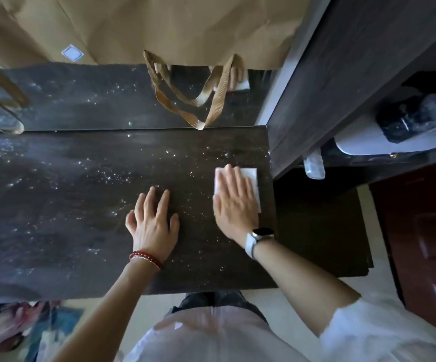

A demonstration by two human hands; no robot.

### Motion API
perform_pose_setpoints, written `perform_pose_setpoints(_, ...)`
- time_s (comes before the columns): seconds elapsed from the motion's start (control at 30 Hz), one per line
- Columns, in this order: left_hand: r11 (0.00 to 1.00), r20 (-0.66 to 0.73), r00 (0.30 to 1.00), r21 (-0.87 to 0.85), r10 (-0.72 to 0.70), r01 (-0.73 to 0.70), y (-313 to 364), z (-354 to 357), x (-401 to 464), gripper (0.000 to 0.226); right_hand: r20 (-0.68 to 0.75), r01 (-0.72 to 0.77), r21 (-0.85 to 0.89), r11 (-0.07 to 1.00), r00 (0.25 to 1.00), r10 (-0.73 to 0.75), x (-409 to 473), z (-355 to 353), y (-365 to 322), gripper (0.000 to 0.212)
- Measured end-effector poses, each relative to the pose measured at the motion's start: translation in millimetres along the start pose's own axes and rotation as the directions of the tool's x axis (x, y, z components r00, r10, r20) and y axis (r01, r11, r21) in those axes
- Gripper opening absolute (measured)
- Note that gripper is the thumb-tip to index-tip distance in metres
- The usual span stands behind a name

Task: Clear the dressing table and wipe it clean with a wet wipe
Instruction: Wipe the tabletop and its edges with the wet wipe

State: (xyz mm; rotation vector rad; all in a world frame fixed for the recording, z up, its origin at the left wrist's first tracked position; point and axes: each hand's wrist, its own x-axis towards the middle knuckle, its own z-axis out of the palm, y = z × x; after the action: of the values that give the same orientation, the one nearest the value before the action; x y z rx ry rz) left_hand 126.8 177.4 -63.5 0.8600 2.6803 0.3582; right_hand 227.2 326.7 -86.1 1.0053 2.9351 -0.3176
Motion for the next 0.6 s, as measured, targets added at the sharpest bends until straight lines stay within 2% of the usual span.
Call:
perform_pose_setpoints(0.03,1.0,0.006,1.0,0.012,-0.001,0.001,-1,-1,3,0.061,0.053,0.154,-0.004,0.988,0.987,-0.154,-24,2,-5,0.054)
perform_pose_setpoints(0.1,0.999,0.029,0.999,0.049,0.014,-0.016,-1,-2,10,0.063,0.117,0.405,-0.021,0.914,0.909,-0.4,-76,-1,4,0.056)
perform_pose_setpoints(0.17,0.991,0.076,0.996,0.123,0.05,-0.059,0,2,16,0.065,0.099,0.446,-0.05,0.894,0.893,-0.44,-100,1,33,0.056)
perform_pose_setpoints(0.23,0.982,0.094,0.993,0.168,0.069,-0.084,-3,7,19,0.066,0.058,0.254,-0.062,0.965,0.966,-0.251,-109,2,54,0.054)
perform_pose_setpoints(0.3,0.98,0.07,0.994,0.178,0.081,-0.093,-8,11,20,0.068,0.023,-0.085,-0.042,0.995,0.996,0.086,-107,3,53,0.053)
perform_pose_setpoints(0.37,0.978,0.067,0.994,0.18,0.092,-0.102,-10,12,21,0.068,-0.017,-0.409,0.02,0.912,0.912,0.409,-94,5,35,0.054)
perform_pose_setpoints(0.4,0.978,0.082,0.992,0.178,0.092,-0.106,-11,12,21,0.067,-0.037,-0.509,0.047,0.86,0.859,0.51,-87,6,25,0.054)
perform_pose_setpoints(0.47,0.978,0.111,0.988,0.166,0.107,-0.124,-12,9,24,0.062,-0.071,-0.58,0.048,0.814,0.81,0.581,-74,7,14,0.054)
perform_pose_setpoints(0.5,0.976,0.121,0.984,0.162,0.129,-0.148,-15,7,25,0.059,-0.084,-0.575,0.032,0.817,0.813,0.576,-69,7,10,0.055)
perform_pose_setpoints(0.6,0.953,0.136,0.965,0.18,0.222,-0.245,-30,-1,30,0.059,-0.094,-0.457,0.0,0.89,0.886,0.455,-60,13,-14,0.055)
